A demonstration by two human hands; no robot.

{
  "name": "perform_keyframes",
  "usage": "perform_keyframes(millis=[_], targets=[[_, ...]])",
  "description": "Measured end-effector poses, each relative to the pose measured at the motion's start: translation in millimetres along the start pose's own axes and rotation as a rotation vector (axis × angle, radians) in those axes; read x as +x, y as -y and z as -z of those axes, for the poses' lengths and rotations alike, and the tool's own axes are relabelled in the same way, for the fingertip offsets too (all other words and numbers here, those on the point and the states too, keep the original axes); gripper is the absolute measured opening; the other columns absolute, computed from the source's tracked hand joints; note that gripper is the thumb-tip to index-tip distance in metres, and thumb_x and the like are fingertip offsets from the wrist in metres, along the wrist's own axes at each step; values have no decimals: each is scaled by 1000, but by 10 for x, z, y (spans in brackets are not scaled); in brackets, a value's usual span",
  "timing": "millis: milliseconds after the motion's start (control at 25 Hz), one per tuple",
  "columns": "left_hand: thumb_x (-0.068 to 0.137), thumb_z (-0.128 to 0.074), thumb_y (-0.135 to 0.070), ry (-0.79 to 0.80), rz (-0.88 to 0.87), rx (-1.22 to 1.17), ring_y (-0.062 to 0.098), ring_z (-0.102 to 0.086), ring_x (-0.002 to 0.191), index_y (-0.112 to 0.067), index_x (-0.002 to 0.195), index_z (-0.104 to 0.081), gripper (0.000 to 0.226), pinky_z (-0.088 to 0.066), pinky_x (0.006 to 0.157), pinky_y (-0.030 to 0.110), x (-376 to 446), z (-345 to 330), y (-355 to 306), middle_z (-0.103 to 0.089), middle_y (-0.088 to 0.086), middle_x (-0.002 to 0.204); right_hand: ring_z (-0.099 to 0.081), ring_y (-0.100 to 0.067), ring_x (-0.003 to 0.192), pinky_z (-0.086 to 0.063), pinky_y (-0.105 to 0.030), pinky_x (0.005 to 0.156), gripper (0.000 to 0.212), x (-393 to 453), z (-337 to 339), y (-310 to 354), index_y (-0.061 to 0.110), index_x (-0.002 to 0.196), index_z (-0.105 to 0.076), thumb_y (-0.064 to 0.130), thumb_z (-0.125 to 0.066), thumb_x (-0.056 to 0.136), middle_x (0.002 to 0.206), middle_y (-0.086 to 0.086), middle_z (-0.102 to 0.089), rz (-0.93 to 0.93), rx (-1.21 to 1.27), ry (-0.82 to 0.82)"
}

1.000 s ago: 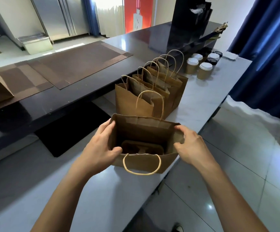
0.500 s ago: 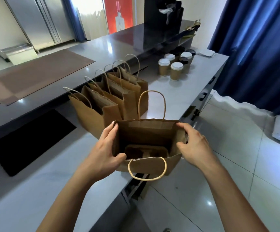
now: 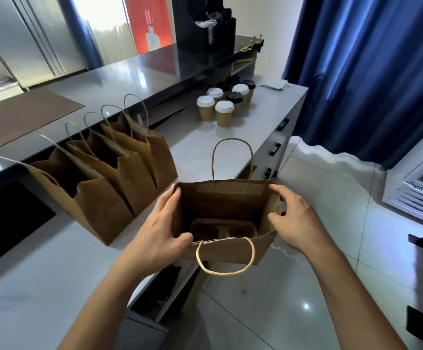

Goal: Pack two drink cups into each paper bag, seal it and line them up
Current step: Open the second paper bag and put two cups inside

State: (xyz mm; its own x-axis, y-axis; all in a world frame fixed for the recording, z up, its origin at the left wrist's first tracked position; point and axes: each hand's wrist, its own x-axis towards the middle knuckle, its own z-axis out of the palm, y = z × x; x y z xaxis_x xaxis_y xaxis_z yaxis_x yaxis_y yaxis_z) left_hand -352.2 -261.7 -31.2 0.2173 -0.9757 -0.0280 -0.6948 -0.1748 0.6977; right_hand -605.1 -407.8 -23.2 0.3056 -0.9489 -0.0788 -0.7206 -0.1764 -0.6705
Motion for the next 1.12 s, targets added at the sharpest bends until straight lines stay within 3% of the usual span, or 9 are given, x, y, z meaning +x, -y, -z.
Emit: perform_keyframes(millis=[240,400,520,720,1120], targets=[[85,-66,-27,18,-48,15,22,-40,140,-30,161,-8,95,-43,111,43,528,-215,-258,-1,-28,163,-57,-23,123,-38,-24,90,69,344,253,-318,37,151,-44,11,-63,90,145,-4,-57,-43,10,-44],[85,-66,-20,4,-93,19,-3,-14,147,-26,162,-11,94,-25,121,29,1006,-343,-373,-4,-22,164,-57,-26,123,-45,-31,97,68,664,387,-457,37,150,-44,13,-64,90,145,-4,-57,-76,-2,-82],[88,-66,-20,25,-112,19,-11,-11,141,-27,162,-9,94,-18,115,15,1411,-407,-391,-5,-24,162,-56,-27,126,-47,-37,103,67,975,480,-510,36,151,-42,14,-65,92,148,-3,-53,-97,-18,-107],[86,-64,-34,70,-131,-22,9,-25,145,-36,160,-5,94,-35,117,32,2120,-389,-392,-5,-37,154,-59,-27,120,-50,-38,98,67,1587,598,-518,39,151,-41,15,-64,93,148,-2,-53,-119,-28,-143],[79,-57,-41,99,-147,-28,12,-23,147,-36,160,-6,96,-39,115,40,3220,-301,-358,-2,-33,159,-62,-24,111,-53,-37,92,65,2553,658,-492,41,149,-41,17,-64,93,146,-1,-55,-142,-15,-173]])
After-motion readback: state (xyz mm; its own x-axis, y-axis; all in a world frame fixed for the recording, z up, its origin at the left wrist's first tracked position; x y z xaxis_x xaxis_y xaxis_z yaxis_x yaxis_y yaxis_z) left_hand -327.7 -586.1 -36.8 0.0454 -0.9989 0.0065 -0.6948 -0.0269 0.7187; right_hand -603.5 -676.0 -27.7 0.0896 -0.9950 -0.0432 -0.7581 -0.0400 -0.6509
